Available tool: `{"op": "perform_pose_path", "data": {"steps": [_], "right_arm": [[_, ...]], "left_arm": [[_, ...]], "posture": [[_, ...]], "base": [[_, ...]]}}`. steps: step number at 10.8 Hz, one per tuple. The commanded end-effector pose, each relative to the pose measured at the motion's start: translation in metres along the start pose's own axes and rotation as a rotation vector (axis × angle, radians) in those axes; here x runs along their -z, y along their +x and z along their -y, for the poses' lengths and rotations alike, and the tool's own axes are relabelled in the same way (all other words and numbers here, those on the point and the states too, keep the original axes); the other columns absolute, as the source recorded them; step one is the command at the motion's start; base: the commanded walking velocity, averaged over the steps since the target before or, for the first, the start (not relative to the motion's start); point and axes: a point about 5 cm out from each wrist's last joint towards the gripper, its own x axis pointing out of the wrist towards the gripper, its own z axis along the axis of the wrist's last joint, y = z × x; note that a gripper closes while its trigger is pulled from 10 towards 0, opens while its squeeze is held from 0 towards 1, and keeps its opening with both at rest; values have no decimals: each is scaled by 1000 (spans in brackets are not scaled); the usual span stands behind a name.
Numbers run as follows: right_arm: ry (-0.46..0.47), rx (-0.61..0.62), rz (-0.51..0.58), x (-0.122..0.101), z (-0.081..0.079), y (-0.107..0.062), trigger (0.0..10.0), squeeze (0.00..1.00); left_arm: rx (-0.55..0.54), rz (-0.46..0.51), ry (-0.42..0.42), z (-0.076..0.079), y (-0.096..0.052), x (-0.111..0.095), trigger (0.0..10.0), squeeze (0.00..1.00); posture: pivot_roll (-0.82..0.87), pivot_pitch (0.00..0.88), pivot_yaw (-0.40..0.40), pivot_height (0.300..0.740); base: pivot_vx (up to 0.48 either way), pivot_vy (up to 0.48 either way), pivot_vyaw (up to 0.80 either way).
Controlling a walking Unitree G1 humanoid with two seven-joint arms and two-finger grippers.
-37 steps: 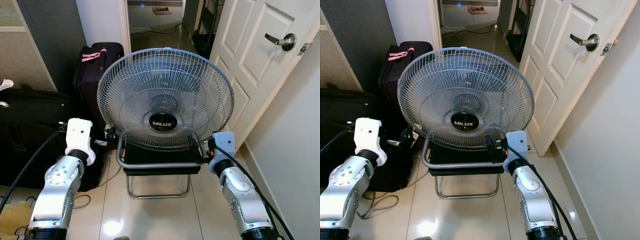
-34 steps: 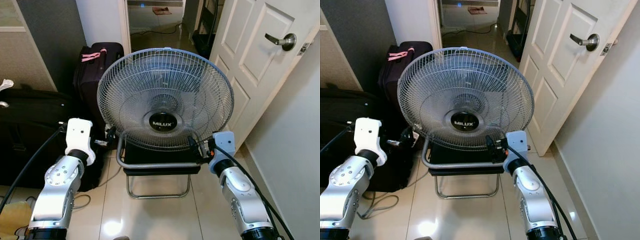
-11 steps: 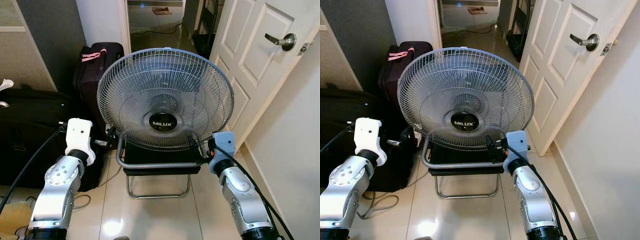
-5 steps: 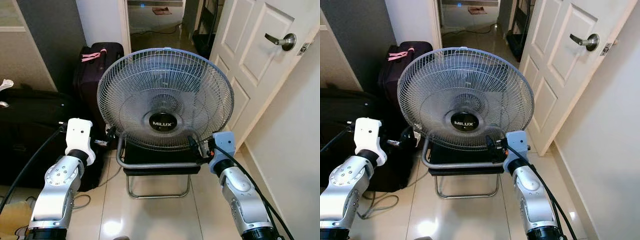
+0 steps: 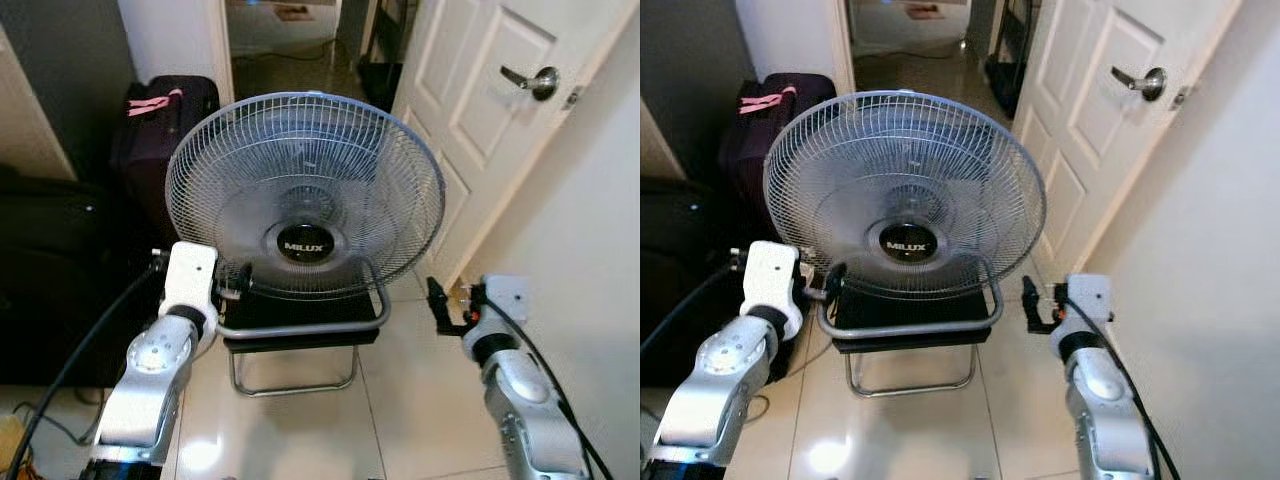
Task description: Clean up the room
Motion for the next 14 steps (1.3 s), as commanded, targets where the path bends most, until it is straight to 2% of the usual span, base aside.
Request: {"op": "perform_pose_path", "data": {"steps": [1, 3, 5, 6, 8, 9, 10, 11, 12, 14], "right_arm": [[-6, -30, 18, -8, -3, -1, 10000, 1000], [-66, -58, 47, -13, -9, 1, 10000, 1000], [-43, -77, 57, -14, -11, 1, 10000, 1000], [-34, -61, 46, -13, -9, 0, 10000, 1000], [-50, -10, 13, -9, -8, 1, 10000, 1000], [-47, 5, 12, -8, -8, 5, 10000, 1000], [-5, -27, 21, -12, -13, 9, 10000, 1000], [-15, -52, 27, -14, -17, 10, 10000, 1000], [-49, -60, 18, -14, -19, 11, 10000, 1000], [-31, -51, 16, -14, -18, 11, 10000, 1000]], "left_arm": [[-6, -14, 11, 1, 0, 0, 10000, 0], [-10, 2, 18, 1, 2, -4, 10000, 0], [-20, 13, 28, 0, 2, -6, 10000, 0], [-35, 26, 61, -2, 1, -8, 10000, 0], [-45, 35, 74, -4, 2, -10, 10000, 0], [-43, 63, 104, -8, 4, -16, 10000, 0], [-38, 82, 141, -13, 7, -24, 10000, 0], [-44, 85, 150, -16, 8, -28, 10000, 0], [-28, 113, 163, -14, 10, -36, 10000, 0], [-5, 122, 170, -9, 11, -43, 10000, 0]], "posture": [[-30, 0, -73, 740], [-32, 0, -72, 740], [-33, 0, -69, 740], [-32, 0, -68, 740], [-36, 0, -54, 740], [-31, 0, -43, 740], [-23, 0, -46, 740], [-23, 0, -42, 740], [-21, 0, -44, 740], [-20, 0, -38, 740]], "base": [[0, 0, 0], [0, 0, 800], [0, 0, 800], [0, 0, 800], [0, 0, 800], [0, 0, 800], [0, 0, 800], [0, 0, 800], [0, 0, 800], [0, 0, 800]]}}
